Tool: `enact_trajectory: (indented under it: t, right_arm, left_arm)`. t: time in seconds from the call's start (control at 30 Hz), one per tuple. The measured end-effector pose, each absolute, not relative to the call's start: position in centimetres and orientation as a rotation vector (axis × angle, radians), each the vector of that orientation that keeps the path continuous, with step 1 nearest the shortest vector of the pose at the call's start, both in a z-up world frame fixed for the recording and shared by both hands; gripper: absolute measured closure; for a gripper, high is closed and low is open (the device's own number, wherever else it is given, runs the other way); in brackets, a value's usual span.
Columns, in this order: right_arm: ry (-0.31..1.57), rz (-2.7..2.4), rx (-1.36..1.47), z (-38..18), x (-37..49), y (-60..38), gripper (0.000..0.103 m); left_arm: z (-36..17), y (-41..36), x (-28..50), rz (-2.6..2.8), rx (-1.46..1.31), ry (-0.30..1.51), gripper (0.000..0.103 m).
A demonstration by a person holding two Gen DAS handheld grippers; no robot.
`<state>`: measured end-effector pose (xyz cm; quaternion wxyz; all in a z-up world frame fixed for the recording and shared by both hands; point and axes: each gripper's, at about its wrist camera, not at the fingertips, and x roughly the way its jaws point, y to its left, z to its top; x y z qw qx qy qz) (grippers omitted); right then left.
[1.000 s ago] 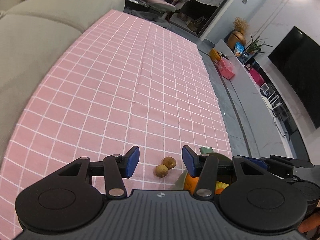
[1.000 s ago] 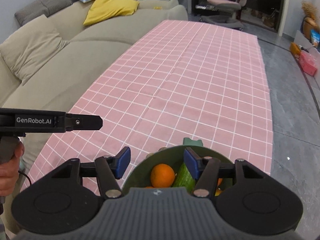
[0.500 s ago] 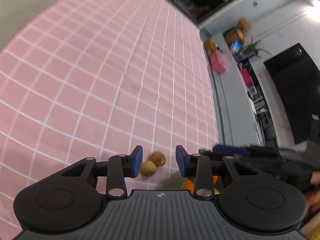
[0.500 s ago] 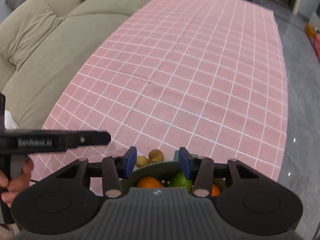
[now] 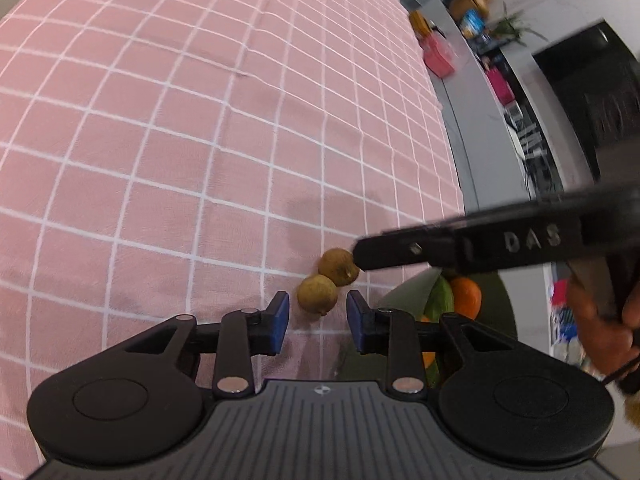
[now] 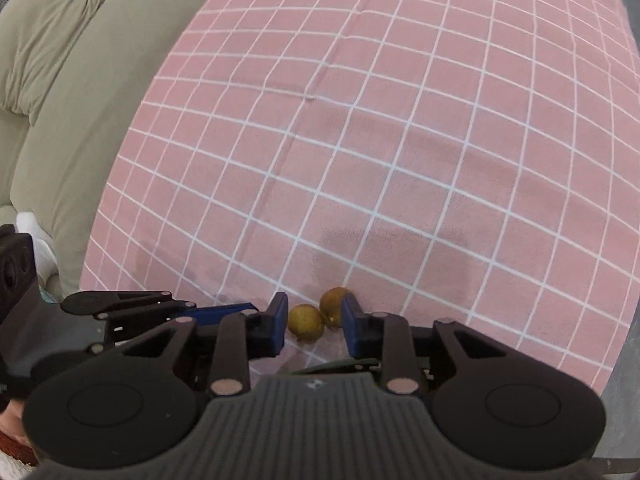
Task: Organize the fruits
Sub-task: 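Grasp a kiwi with the left tool while the right tool grasps another kiwi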
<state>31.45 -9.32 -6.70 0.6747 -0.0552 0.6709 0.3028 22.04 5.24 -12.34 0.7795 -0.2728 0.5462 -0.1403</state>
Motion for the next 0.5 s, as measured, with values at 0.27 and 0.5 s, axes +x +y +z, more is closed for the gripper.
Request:
enact_trajectory:
  t: [0.27, 0.5]
  right_arm:
    - [1.501, 0.687, -0.211, -6.1, 32.1, -7.6, 0.075]
    - [1.499, 0.691, -0.219, -5.9, 32.4, -7.7, 0.072]
  left_arm:
    - [-11.9, 3.7, 21.6, -0.335, -0.458, 1.154, 0.069]
    - [-12.3, 4.2, 21.2, -0.327, -0.496, 1.102, 0.069]
